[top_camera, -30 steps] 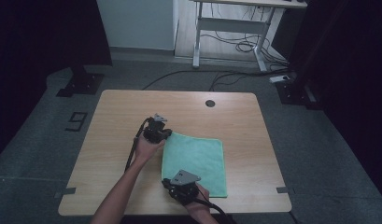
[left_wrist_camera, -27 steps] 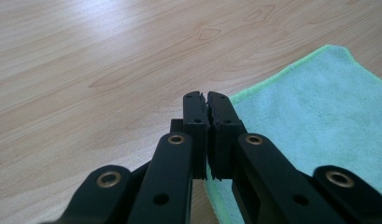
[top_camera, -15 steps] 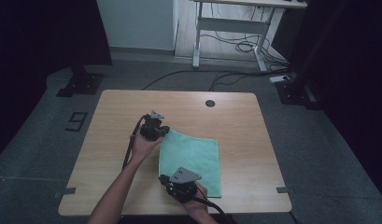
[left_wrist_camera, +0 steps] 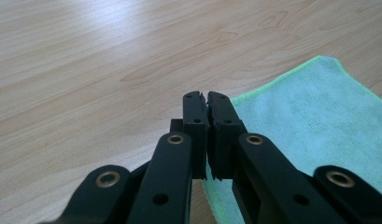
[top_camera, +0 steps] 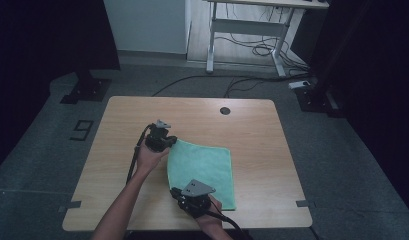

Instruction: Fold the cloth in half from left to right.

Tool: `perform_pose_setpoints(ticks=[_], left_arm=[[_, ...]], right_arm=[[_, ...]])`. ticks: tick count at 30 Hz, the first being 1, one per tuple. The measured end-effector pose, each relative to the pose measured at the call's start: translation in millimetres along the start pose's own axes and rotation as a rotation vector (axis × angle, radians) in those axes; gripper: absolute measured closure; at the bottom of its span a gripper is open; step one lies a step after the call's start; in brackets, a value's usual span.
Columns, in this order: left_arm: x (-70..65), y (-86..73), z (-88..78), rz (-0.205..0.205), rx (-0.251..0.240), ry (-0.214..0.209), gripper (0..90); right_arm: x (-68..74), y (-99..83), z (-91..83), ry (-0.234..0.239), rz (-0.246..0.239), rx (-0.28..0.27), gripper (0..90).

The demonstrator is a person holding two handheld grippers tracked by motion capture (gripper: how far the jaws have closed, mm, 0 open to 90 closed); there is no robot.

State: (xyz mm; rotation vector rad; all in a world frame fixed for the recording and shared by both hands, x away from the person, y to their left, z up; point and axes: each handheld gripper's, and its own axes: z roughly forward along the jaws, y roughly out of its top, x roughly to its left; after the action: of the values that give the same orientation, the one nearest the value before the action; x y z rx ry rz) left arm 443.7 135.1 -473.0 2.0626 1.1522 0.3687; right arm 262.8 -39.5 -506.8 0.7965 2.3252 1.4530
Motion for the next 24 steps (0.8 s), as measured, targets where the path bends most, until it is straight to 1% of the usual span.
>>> perform_pose_setpoints(ticks=[6,9,10,11,13,20,24], left_arm=[[0.2,1.2,-0.2,-0.001,-0.001,0.001,86.4],[0.5,7.6,-7.5,0.006,-0.015,0.009,86.4],[0.5,9.2,-10.2,0.002,-0.023,0.008,86.4],[0.5,10.7,-12.1,0.009,-0.022,0.011,86.4],[-0.1,11.5,-13.8,0.009,-0.024,0.013,86.4],[0.4,7.2,-10.3,0.001,-0.014,0.017,86.4],[3.0,9.3,-17.0,-0.002,-0.028,0.018,86.4]], right_arm=[[1.3,1.2,0.4,0.003,-0.003,-0.010,84.5],[2.8,5.9,2.3,0.012,-0.007,-0.020,84.5],[3.2,8.2,2.4,0.015,-0.007,-0.026,84.6],[3.7,9.7,2.3,0.015,-0.005,-0.032,84.6],[4.0,11.0,1.8,0.020,-0.006,-0.036,84.6],[3.0,4.0,3.9,0.020,0.004,-0.015,84.6],[3.2,6.8,6.4,0.030,0.006,-0.022,84.6]])
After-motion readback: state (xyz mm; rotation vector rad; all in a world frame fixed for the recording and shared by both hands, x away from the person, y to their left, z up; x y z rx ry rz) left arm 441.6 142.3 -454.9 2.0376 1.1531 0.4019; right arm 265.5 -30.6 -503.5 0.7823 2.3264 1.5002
